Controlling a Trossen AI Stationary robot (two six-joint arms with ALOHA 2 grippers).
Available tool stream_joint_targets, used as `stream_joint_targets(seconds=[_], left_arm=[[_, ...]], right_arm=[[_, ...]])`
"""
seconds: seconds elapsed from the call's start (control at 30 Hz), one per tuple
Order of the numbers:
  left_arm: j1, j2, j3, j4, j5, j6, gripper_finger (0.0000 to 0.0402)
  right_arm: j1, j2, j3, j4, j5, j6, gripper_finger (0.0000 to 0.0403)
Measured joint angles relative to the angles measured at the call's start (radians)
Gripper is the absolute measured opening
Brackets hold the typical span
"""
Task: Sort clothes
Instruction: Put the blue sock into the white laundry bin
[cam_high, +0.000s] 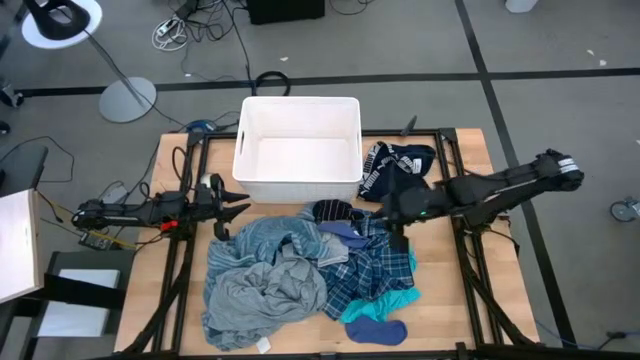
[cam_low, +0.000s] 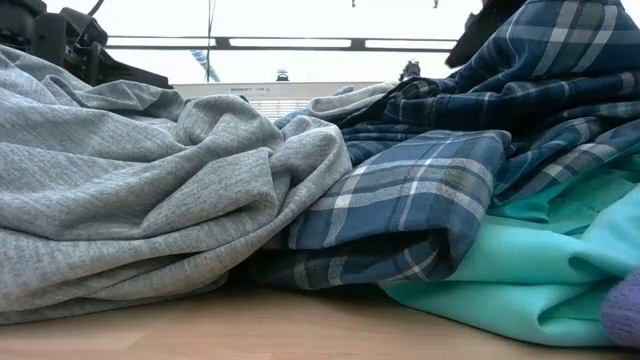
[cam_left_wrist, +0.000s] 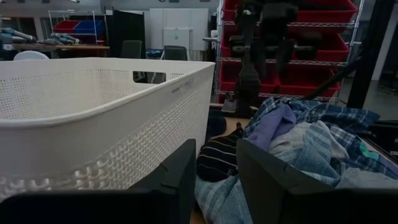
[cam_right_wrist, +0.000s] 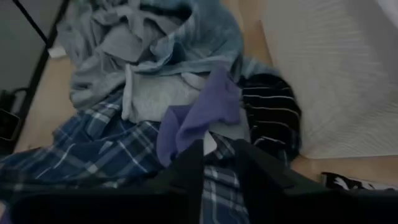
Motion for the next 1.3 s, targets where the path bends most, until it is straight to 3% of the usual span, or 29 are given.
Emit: stream_joint_targets(seconds=[0.2, 0.43, 0.53, 0.7, 0.9, 1.13, 1.3], left_arm=[[0.0, 0.0, 0.0, 0.0, 0.0, 0.0, 0.0121], [0.0, 0.0, 0.0, 0.0, 0.0, 0.0, 0.0121], [0.0, 0.0, 0.0, 0.0, 0.0, 0.0, 0.0121], [0.0, 0.0, 0.0, 0.0, 0.0, 0.0, 0.0121], [0.0, 0.0, 0.0, 0.0, 0.0, 0.0, 0.0121], [0.0, 0.0, 0.0, 0.0, 0.0, 0.0, 0.0121], [0.0, 0.0, 0.0, 0.0, 0.0, 0.0, 0.0121]], right_arm=[[0.0, 0.16, 0.042, 0.025, -0.021, -0.066, 0.0152], [-0.001, 0.285, 0.047, 0.044, -0.034, -0.082, 0.0159], [-0.002, 0.315, 0.047, 0.065, -0.034, -0.087, 0.0135], [-0.006, 0.309, 0.047, 0.11, -0.034, -0.125, 0.002], [-0.015, 0.273, 0.109, 0.084, -0.029, -0.13, 0.0003], [-0.02, 0.272, 0.147, 0.091, -0.027, -0.042, 0.0024], [-0.042, 0.278, 0.114, 0.091, -0.026, 0.025, 0.0073]])
